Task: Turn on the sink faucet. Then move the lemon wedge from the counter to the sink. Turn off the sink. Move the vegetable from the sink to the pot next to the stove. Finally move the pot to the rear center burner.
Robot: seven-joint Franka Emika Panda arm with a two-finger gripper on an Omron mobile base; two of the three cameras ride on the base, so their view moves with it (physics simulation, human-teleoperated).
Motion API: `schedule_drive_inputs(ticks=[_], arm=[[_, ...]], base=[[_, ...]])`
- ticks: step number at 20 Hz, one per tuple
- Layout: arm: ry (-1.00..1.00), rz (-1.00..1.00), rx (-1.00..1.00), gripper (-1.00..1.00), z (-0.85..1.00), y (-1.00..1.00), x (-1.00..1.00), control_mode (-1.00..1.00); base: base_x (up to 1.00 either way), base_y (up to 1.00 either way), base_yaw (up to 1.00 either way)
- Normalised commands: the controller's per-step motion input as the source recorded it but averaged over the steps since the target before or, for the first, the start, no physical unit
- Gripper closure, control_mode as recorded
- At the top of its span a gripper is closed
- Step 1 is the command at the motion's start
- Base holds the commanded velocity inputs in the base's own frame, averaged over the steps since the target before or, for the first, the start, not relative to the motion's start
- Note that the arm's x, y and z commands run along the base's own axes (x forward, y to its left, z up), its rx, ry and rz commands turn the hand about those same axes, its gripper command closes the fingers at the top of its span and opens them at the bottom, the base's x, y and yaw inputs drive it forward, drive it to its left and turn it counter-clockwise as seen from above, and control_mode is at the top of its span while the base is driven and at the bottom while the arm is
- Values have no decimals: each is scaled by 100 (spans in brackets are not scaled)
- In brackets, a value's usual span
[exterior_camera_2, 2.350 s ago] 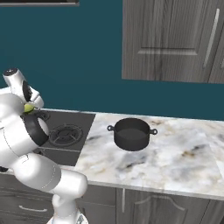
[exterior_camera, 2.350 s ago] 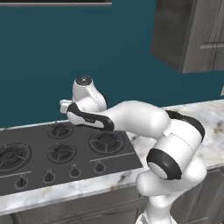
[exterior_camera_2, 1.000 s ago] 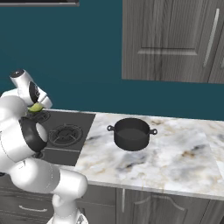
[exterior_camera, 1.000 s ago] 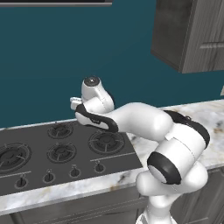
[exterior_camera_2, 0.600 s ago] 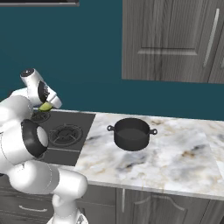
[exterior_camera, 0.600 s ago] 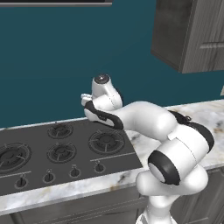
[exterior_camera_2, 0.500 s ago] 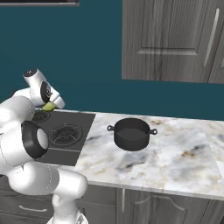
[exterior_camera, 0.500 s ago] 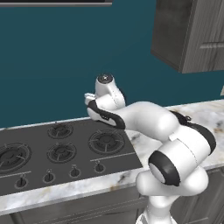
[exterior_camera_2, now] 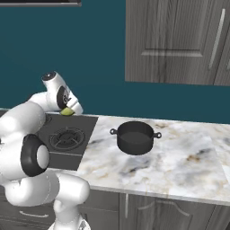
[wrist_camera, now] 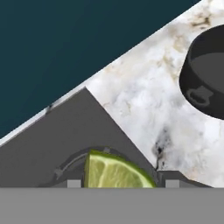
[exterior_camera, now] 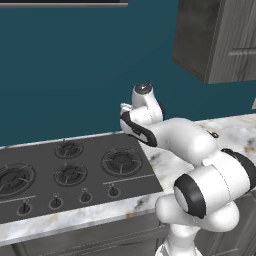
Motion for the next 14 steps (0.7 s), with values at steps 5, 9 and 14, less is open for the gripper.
schedule_drive_inputs(ticks=[5, 9, 14], arm=[[-1, -14, 0, 100, 0, -77, 0, -100], [-2, -14, 0, 100, 0, -73, 0, -100], [-3, -15, 1, 100, -1, -72, 0, -100]], base=[[0, 0, 0], [0, 0, 0], [0, 0, 0]])
